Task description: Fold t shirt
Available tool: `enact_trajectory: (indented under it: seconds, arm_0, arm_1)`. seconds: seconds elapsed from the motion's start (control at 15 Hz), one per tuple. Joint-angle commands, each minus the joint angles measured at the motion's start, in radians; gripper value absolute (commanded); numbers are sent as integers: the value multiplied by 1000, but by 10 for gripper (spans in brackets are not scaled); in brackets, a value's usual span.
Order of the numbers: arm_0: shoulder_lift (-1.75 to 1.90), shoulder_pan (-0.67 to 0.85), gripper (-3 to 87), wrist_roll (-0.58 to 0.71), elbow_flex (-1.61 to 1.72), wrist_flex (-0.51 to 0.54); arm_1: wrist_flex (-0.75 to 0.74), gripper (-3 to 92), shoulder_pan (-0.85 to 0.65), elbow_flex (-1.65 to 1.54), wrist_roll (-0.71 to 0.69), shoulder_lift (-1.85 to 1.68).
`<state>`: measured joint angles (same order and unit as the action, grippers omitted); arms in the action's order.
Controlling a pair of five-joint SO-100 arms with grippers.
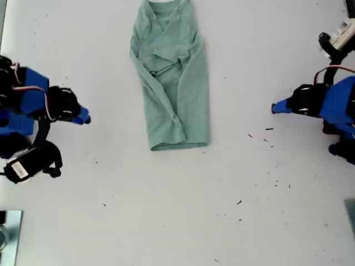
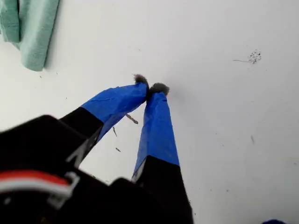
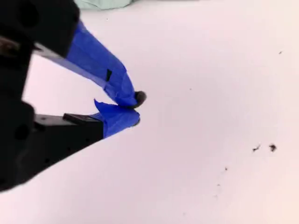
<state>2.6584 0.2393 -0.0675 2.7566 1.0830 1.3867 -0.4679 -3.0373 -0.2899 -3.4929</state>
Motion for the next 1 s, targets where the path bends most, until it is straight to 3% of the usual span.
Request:
enact_trajectory:
  seconds: [0.0,0.27,0.4,0.47,0.53,0.6,0.73,0.93]
  arm_0:
    - [385,-54,-3,-57,164,-66]
    - [218,-54,-3,-66,127,-84]
    - [35,-71,-3,-74,-206,121]
    - [-169,-83,54,-29,-492,224]
    - [-367,-114,263,51,-776,264]
    - [-566,-140,306,104,-1031,314]
    - [-865,-178,319,170,-1361,351]
    - [-1098,-195,332,183,-1468,328]
  arm_1:
    - [14,23,-8,-34,-20,-14]
    - [18,23,26,-17,2,-14]
    - [21,28,115,256,28,74]
    - [-18,105,137,480,3,321]
    - [-15,218,192,765,-18,653]
    - [11,293,256,1051,-54,933]
    - [144,303,331,1491,-87,1313]
    - [130,289,365,1583,-91,1516]
